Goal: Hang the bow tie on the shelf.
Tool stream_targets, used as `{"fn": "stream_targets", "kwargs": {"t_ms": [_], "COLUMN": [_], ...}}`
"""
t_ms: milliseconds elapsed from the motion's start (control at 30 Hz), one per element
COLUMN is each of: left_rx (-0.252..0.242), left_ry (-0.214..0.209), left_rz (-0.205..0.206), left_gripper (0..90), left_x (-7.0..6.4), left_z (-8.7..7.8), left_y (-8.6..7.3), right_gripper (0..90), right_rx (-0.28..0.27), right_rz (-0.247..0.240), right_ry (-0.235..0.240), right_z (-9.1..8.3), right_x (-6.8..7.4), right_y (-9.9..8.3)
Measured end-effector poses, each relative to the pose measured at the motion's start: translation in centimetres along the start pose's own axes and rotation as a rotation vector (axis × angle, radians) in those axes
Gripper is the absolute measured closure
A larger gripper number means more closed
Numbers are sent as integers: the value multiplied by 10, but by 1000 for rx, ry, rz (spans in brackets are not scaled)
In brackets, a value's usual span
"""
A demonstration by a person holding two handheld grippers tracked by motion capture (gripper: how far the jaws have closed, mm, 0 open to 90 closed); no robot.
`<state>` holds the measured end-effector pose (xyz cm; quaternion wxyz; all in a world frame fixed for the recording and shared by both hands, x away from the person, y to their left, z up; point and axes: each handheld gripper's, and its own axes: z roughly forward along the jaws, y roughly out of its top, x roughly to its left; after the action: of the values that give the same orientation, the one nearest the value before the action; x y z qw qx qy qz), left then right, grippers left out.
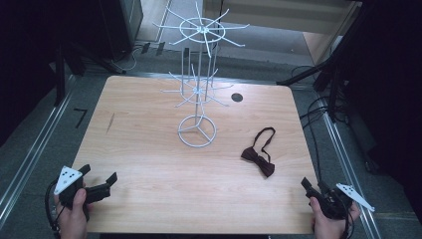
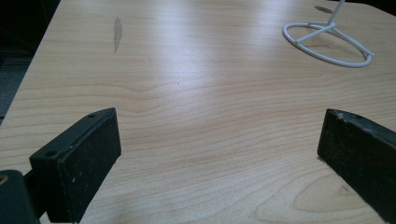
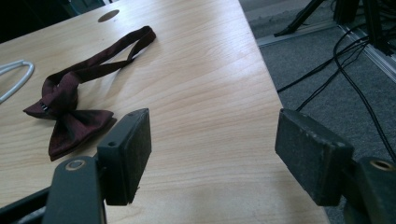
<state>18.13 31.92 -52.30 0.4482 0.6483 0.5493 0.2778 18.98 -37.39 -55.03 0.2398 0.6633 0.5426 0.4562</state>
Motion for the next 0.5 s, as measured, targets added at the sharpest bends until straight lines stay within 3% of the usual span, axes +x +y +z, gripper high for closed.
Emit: {"fn": "stream_targets", "kwargs": {"t_ms": [167,267,433,500], "left_rx": [-4,-2,0,-4], "left_ry": [0,-1,-4,-6], "left_rz": [1,3,2,-1], "left_gripper": [1,1,1,1], "left_x": [0,0,0,0], "left_z": [0,0,0,0], "left_y": [0,0,0,0], "right_gripper": [274,285,301,302], "right_rx": [17,20,45,62], "right_rz": [-44,-23,-25,-52], "right_ry": [-23,-20,-2,3], "right_z": [2,4,6,10], "right_x": [7,12,27,34], "right_y": [1,8,28,35]}}
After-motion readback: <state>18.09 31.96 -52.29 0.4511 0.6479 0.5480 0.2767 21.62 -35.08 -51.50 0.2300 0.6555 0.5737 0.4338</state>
